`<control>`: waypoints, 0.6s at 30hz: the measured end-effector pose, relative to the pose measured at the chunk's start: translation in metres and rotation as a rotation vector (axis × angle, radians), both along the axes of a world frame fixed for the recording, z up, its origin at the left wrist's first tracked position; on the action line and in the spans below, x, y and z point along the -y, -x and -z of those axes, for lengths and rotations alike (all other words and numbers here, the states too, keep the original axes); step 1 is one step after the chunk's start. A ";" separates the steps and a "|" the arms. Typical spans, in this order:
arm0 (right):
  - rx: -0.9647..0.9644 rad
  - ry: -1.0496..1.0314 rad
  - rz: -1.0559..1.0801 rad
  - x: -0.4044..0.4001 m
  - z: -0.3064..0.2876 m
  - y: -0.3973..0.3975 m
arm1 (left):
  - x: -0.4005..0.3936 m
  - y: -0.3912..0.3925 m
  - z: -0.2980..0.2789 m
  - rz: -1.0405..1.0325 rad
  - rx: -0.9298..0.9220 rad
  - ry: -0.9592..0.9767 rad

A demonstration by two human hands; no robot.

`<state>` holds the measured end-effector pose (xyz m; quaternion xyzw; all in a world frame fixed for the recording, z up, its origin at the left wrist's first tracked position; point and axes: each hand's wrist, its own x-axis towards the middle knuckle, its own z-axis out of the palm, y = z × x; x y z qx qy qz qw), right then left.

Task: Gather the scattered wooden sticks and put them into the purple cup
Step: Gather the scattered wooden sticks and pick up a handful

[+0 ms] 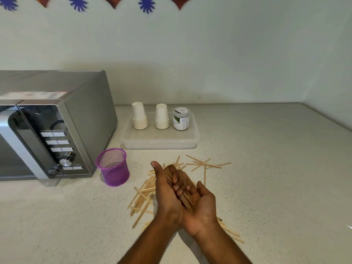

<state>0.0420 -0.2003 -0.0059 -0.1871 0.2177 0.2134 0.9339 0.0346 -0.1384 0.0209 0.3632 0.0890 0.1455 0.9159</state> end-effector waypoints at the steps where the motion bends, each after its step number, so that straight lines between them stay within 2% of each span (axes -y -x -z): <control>1: 0.015 0.003 0.004 0.001 -0.001 -0.001 | 0.002 0.002 0.000 -0.001 -0.001 0.017; 4: 0.058 0.051 -0.016 -0.001 -0.001 -0.002 | 0.001 0.003 -0.001 -0.046 -0.018 -0.001; 6: 0.123 0.166 -0.049 -0.002 0.001 0.001 | -0.009 0.000 -0.003 -0.076 -0.016 0.013; 11: 0.423 0.495 -0.147 0.007 0.002 0.016 | -0.039 -0.009 0.007 -0.199 -0.009 0.077; 14: 0.506 0.658 -0.115 0.010 0.003 0.015 | -0.045 -0.009 0.016 -0.256 -0.034 0.034; 18: 0.537 0.780 -0.045 0.010 0.003 0.009 | -0.046 -0.006 0.025 -0.191 -0.048 0.067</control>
